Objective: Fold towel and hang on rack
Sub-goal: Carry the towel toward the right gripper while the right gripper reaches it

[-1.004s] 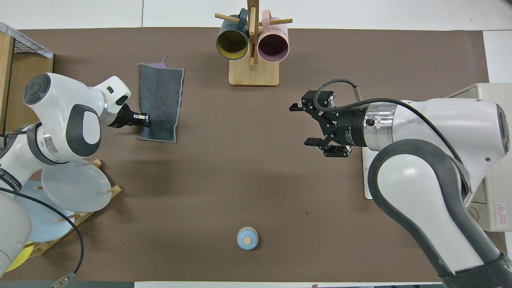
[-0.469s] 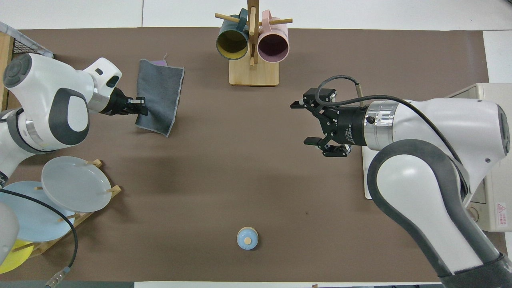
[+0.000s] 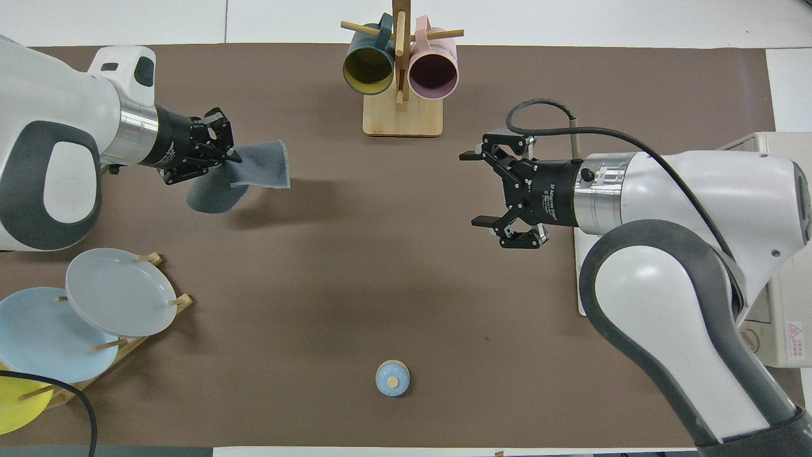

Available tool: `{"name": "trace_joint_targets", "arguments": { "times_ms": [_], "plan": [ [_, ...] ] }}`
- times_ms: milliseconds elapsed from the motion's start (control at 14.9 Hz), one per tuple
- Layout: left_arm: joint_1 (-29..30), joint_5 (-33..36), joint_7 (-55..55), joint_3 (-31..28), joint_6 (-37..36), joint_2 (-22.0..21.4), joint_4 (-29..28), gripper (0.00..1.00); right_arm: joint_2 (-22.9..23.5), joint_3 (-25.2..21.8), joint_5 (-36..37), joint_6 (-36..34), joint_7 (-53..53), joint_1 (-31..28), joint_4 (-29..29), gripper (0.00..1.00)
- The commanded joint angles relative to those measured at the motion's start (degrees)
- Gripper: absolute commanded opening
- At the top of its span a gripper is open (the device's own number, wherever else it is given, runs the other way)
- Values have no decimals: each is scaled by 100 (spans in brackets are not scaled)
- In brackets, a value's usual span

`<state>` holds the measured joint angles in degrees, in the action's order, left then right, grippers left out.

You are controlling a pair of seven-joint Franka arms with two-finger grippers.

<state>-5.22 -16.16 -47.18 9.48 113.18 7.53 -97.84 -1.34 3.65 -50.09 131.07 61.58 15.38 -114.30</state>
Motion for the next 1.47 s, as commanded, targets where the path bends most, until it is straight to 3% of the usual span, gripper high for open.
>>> {"name": "trace_joint_targets", "arguments": {
  "times_ms": [0,268,536,736,1138,1339,1406],
  "plan": [
    [-145,-54,-1630,106,-235,-453,-51,0,142,127,-351,41,687,-9,284,100],
    [-154,-98,-4047,607,-192,-735,-121,0,160,425,-801,233,1495,0,434,100],
    [-294,-580,-5458,872,-121,-858,-209,0,344,470,-783,1084,1989,683,663,100],
    [-497,-871,-5872,872,-16,-1033,-498,0,362,461,-634,1465,1832,1107,540,100],
    [-559,-898,-6277,863,248,-1157,-763,0,669,461,-590,1500,1051,1090,461,100],
    [-559,-898,-6470,863,362,-1157,-763,0,871,470,-590,1859,988,1151,461,100],
    [-559,-898,-6479,863,362,-1157,-763,0,881,470,-599,1852,988,1230,461,90]
  ]
}}
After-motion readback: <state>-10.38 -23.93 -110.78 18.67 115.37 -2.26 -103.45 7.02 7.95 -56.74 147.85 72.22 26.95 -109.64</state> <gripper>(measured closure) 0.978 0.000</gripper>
